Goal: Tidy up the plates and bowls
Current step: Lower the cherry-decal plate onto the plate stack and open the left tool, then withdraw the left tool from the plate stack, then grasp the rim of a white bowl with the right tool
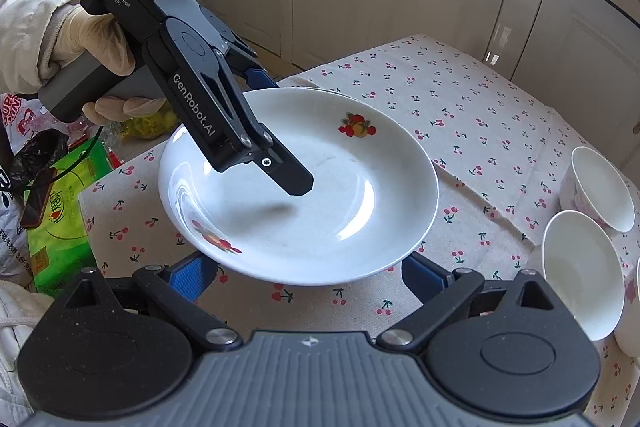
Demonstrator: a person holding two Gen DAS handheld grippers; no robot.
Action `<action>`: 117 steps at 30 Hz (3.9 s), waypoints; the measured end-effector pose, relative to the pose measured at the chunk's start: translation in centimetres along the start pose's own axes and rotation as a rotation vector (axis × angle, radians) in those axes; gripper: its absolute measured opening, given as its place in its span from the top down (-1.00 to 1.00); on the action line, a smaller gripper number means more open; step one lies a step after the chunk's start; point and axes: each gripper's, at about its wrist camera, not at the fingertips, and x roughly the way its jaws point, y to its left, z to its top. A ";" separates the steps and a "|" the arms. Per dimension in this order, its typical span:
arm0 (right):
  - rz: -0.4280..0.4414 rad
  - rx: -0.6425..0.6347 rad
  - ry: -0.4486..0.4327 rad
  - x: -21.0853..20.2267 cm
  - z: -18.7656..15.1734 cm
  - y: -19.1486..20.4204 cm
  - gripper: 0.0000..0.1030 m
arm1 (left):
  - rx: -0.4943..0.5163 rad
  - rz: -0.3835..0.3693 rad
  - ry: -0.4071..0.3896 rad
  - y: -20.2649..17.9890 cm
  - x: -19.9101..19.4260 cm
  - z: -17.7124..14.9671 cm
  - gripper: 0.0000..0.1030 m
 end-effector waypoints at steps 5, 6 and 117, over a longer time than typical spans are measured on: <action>0.000 -0.009 0.015 0.5 0.1 0.3 -0.96 | 0.001 0.004 0.013 0.1 0.0 -0.1 -0.93; -0.002 -0.012 0.017 0.6 0.1 0.3 -0.96 | 0.000 0.003 0.015 0.1 0.0 -0.1 -0.93; -0.302 0.358 -0.245 -10.2 -9.6 -15.5 -1.00 | 0.188 0.198 -0.367 -20.1 7.2 1.8 -0.98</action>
